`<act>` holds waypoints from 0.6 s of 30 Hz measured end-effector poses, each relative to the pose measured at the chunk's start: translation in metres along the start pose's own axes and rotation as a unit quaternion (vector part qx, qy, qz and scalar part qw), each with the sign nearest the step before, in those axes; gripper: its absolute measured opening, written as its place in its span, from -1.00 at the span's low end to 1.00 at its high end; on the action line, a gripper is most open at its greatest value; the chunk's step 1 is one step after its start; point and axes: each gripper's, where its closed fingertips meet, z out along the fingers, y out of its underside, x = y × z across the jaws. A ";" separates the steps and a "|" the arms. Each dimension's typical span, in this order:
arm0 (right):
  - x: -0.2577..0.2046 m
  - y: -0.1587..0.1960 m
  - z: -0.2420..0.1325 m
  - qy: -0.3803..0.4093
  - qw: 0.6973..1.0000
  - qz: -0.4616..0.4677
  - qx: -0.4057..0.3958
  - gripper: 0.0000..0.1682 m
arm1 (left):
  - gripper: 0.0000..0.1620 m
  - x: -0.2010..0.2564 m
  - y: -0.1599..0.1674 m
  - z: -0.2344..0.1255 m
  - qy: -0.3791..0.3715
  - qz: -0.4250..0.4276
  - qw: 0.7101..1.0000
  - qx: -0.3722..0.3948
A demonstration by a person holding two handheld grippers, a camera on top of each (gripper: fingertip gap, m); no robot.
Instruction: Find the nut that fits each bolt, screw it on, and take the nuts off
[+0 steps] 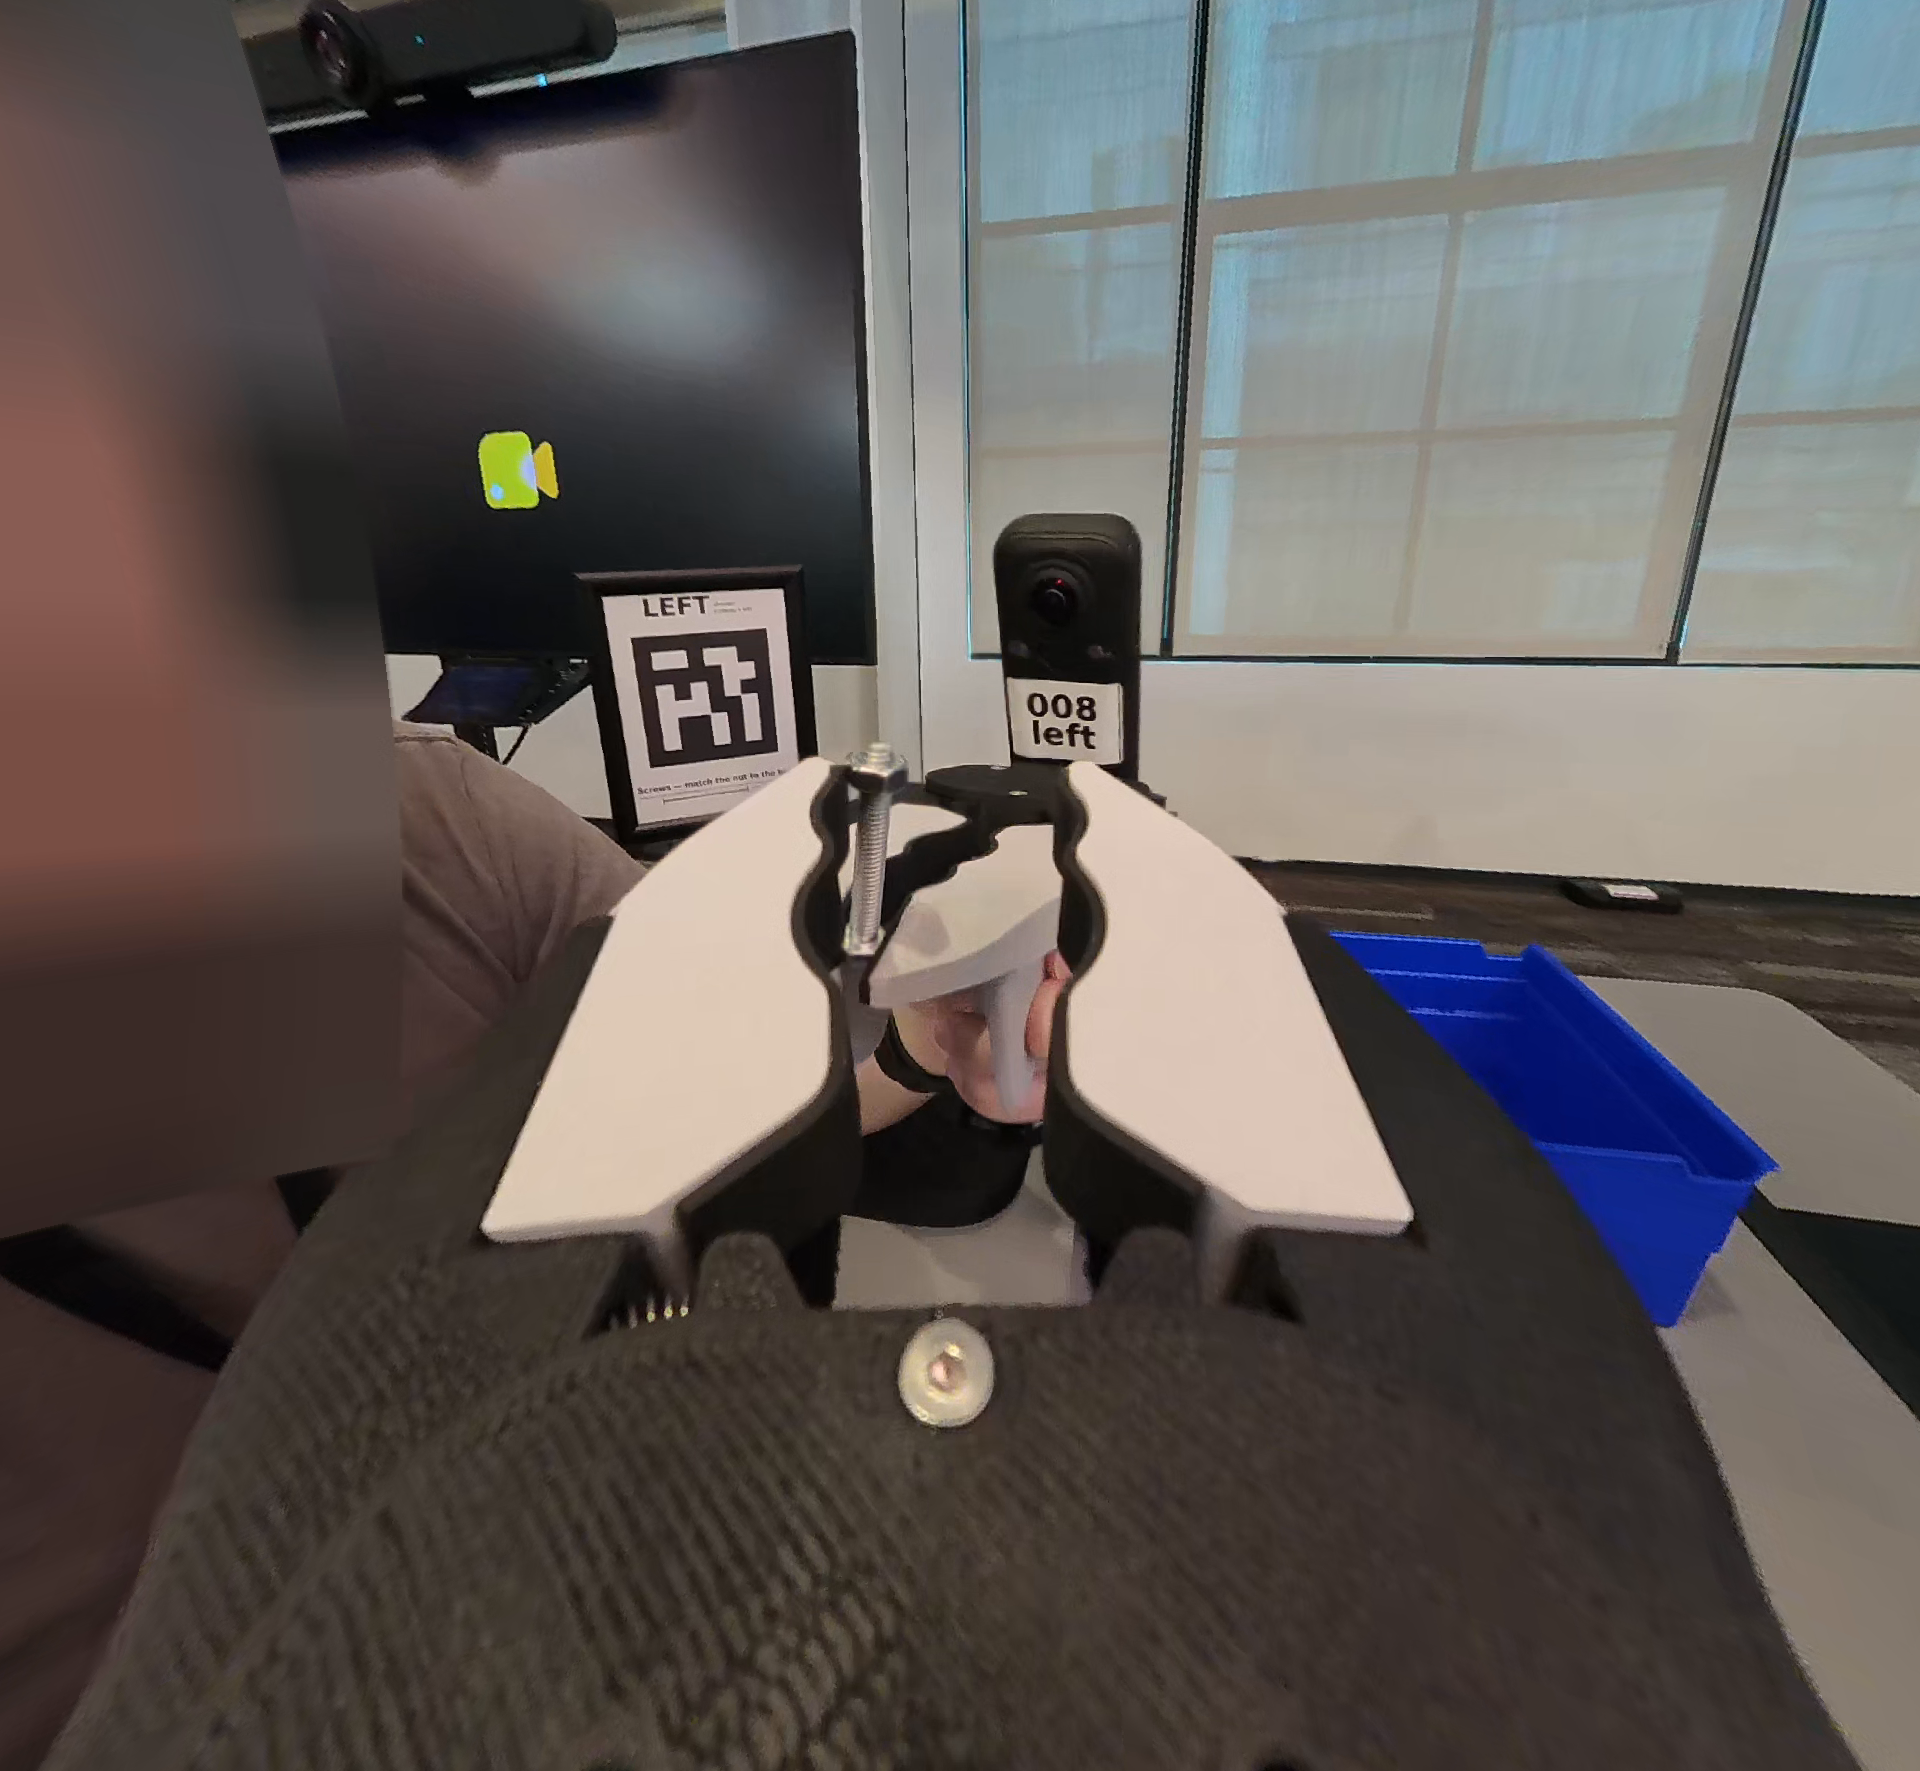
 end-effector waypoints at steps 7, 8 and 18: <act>0.004 -0.009 -0.010 -0.004 0.999 0.021 0.023 -0.55 | -0.88 -0.003 -0.002 -0.004 -0.006 0.001 1.000 0.004; 0.000 -0.009 -0.007 -0.009 1.000 0.016 0.021 -0.55 | -0.88 -0.003 -0.001 -0.003 -0.005 0.000 1.000 0.002; 0.002 -0.005 -0.005 0.003 1.000 0.005 0.007 -0.55 | -0.88 0.000 -0.001 -0.001 -0.004 0.006 1.000 -0.001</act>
